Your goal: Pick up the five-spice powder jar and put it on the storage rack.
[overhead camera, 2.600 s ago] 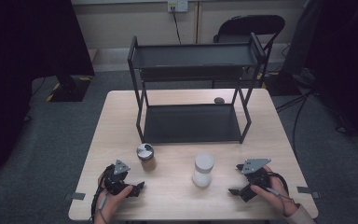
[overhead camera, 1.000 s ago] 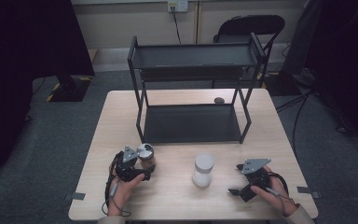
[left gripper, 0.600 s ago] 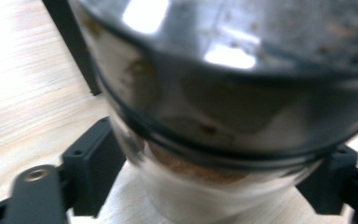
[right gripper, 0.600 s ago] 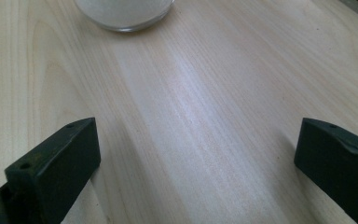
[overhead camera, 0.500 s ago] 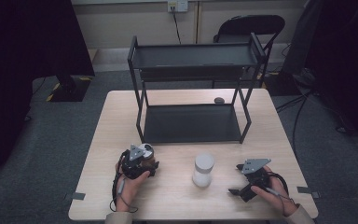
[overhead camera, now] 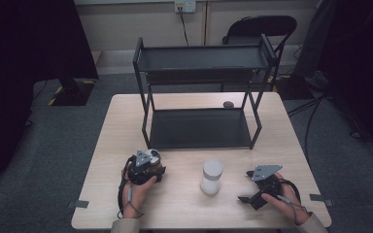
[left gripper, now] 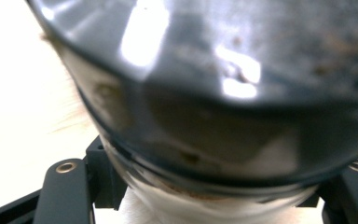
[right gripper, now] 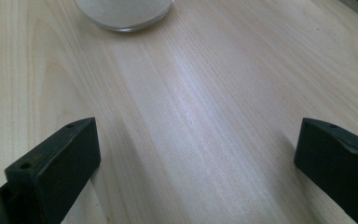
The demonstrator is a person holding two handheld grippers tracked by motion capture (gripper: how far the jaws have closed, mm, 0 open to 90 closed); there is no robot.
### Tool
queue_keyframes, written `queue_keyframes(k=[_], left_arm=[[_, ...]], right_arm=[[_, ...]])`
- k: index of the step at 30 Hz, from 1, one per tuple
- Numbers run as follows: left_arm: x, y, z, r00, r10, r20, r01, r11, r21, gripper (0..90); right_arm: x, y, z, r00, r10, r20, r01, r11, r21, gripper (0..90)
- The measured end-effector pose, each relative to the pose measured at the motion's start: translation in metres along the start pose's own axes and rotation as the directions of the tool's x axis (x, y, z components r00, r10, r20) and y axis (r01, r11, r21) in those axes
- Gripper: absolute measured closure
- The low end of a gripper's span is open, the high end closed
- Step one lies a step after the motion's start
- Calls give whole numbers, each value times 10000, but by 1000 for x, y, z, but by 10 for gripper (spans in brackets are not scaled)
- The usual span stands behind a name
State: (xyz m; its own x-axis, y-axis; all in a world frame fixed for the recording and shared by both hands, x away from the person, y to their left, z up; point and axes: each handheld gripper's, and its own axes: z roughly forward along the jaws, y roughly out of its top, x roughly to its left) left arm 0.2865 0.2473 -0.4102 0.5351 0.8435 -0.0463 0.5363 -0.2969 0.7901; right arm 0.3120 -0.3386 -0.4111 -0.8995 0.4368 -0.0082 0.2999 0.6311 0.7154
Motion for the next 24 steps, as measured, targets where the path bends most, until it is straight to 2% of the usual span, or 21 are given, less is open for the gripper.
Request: queue_keyframes(k=[5,11,16,17,19,20,24], left_arm=[[1,6,-2,9999,-50,157,49,10000,71,304],[2,21,-8,9989,-103,459,97,9999,122,304],[2,31,-11,9982,-20,601,13,9999,110,304],[3,35,-12,9971,-21,765,16,10000,69,304],[3,38,-13,9966,-27,818,22,10000,57,304],[1,46,-14,9963,164,848,-176,9997,140,304],[2,57,-14,9939,146,1092,-162,9998,138,304]], right_arm=[[0,0,0,10000,-3,0,3,10000,-1,0],[0,0,0,10000,-1,0,1,10000,0,0],[0,0,0,10000,-3,-2,3,10000,-1,0],[0,0,0,10000,-1,-3,1,10000,0,0],[0,0,0,10000,-1,-2,1,10000,0,0],[0,0,0,10000,-1,-2,1,10000,0,0],[0,0,0,10000,-1,-2,1,10000,1,0]])
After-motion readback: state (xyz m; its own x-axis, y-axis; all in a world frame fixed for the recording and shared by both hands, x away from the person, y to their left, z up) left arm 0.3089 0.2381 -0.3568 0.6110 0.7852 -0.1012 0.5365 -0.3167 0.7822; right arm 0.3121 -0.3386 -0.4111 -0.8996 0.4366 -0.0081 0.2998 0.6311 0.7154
